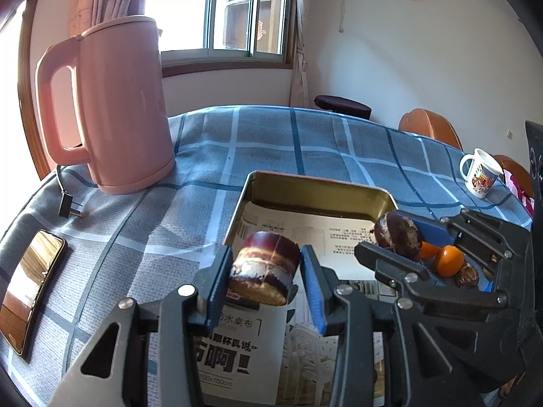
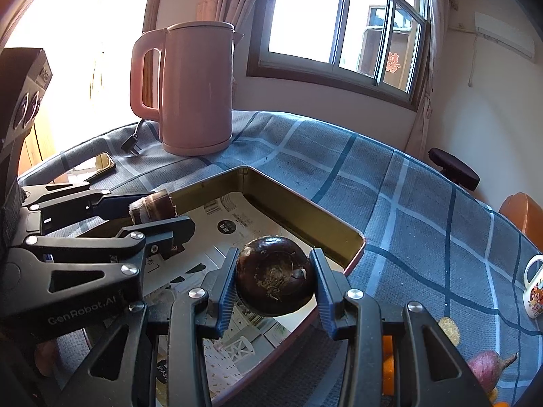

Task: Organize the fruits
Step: 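Open the right tool dropping the dark fruit while the left tool releases the cake slice into the tin, then grasp the large orange with the right tool while the left tool grasps a smaller orange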

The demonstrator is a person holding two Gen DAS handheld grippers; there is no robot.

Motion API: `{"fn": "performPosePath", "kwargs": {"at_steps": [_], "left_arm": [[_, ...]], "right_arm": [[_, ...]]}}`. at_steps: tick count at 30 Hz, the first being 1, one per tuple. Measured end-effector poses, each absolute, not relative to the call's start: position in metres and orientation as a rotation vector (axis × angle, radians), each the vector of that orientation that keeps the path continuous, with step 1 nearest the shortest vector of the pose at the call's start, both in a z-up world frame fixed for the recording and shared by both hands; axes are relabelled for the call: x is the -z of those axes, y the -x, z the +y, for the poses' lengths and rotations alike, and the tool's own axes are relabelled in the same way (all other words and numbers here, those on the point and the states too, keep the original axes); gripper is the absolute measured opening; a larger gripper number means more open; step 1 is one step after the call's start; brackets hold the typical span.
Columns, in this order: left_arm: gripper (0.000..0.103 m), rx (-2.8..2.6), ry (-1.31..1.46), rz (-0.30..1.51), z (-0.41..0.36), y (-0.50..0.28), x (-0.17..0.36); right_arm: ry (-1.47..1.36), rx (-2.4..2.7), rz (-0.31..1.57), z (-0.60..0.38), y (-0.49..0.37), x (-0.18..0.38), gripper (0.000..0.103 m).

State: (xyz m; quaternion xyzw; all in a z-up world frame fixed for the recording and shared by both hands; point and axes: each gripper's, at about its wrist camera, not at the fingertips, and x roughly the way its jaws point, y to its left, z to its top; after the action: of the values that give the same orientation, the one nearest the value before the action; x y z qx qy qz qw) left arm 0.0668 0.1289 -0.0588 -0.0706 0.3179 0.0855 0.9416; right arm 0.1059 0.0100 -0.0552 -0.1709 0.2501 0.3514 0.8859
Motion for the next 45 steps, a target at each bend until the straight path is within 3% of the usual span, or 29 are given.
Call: {"fn": "performPosePath", "kwargs": {"at_steps": [6,10,14,17,20,24,35,45], "left_arm": [[0.043,-0.184,0.137,0.636,0.129,-0.065,0.058],[0.046,-0.203,0.137,0.6,0.127,-0.059,0.054],[0.058,-0.221,0.152,0.562,0.128,-0.052,0.049],[0.079,-0.2,0.181,0.512,0.123,-0.043,0.04],[0.085,-0.181,0.155,0.463,0.108,-0.037,0.028],[0.086,-0.107,0.12,0.436,0.075,-0.036,0.018],[0.086,0.049,-0.017,0.529,-0.013,-0.063,0.034],[0.081,0.112,-0.026,0.697,-0.042,-0.096,0.061]], "right_arm": [[0.352,-0.739,0.536,0.01,-0.108,0.057,0.044],[0.335,-0.724,0.515,0.005,-0.106,0.055,0.052],[0.302,-0.703,0.49,-0.006,-0.105,0.05,0.061],[0.287,-0.693,0.465,-0.023,-0.098,0.043,0.062],[0.292,-0.658,0.426,-0.049,-0.088,0.034,0.063],[0.28,-0.536,0.362,-0.111,-0.074,0.027,0.074],[0.126,-0.236,0.44,-0.235,-0.094,0.042,0.074],[0.081,-0.273,0.59,-0.245,-0.114,0.059,0.074]]}}
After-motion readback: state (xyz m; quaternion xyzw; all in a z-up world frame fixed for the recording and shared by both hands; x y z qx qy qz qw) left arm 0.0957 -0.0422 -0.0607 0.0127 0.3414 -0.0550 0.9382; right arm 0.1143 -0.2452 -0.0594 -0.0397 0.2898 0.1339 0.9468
